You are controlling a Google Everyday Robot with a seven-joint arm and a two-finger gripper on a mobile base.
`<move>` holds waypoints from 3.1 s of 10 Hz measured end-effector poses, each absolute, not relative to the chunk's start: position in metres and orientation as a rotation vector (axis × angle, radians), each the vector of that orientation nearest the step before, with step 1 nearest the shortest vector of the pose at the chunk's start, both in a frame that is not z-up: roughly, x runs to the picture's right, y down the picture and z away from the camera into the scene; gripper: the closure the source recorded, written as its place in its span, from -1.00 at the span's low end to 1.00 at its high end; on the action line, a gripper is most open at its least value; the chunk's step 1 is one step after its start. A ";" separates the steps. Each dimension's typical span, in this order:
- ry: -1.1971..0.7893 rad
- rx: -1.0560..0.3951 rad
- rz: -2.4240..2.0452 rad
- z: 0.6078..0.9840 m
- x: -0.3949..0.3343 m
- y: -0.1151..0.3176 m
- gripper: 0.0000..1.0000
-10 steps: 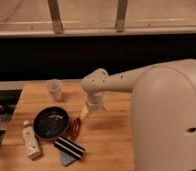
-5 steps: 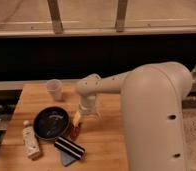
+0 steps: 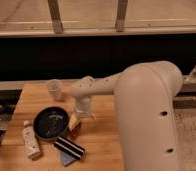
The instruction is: Place the pepper in the ceramic bowl
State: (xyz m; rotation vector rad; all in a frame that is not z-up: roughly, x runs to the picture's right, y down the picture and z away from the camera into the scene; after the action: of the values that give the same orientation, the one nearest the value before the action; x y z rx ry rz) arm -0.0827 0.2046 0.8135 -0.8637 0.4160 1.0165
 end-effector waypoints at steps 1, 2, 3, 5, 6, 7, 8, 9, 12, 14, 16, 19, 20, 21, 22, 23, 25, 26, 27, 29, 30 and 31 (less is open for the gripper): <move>0.423 -0.866 1.013 0.817 -0.085 0.208 -0.60; 0.430 -0.871 1.010 0.820 -0.086 0.212 -0.60; 0.437 -0.873 1.004 0.822 -0.088 0.215 -0.60; 0.457 -0.866 0.998 0.828 -0.088 0.222 -0.60; 0.472 -0.846 0.996 0.830 -0.088 0.224 -0.60; 0.482 -0.829 0.992 0.831 -0.088 0.226 -0.60; 0.488 -0.817 0.986 0.832 -0.089 0.227 -0.55; 0.494 -0.800 0.980 0.832 -0.091 0.229 -0.39; 0.508 -0.733 0.958 0.827 -0.094 0.227 0.25; 0.506 -0.698 0.963 0.821 -0.091 0.220 0.66; 0.498 -0.669 0.985 0.815 -0.083 0.209 0.97; 0.478 -0.611 1.047 0.803 -0.059 0.179 1.00; 0.456 -0.590 1.066 0.797 -0.055 0.166 1.00; 0.443 -0.579 1.074 0.792 -0.054 0.157 1.00; 0.422 -0.563 1.073 0.788 -0.054 0.145 1.00; 0.402 -0.563 1.063 0.786 -0.062 0.140 1.00; 0.347 -0.568 1.014 0.786 -0.091 0.127 1.00; 0.323 -0.580 0.976 0.787 -0.110 0.124 1.00; 0.306 -0.598 0.940 0.789 -0.129 0.126 1.00; 0.274 -0.636 0.859 0.789 -0.165 0.137 1.00; 0.255 -0.665 0.816 0.786 -0.183 0.146 1.00; 0.235 -0.699 0.776 0.784 -0.198 0.155 1.00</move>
State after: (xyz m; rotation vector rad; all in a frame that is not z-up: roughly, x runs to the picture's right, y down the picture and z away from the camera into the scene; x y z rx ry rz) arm -0.1976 0.1550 0.7841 -0.6986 0.2348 0.7756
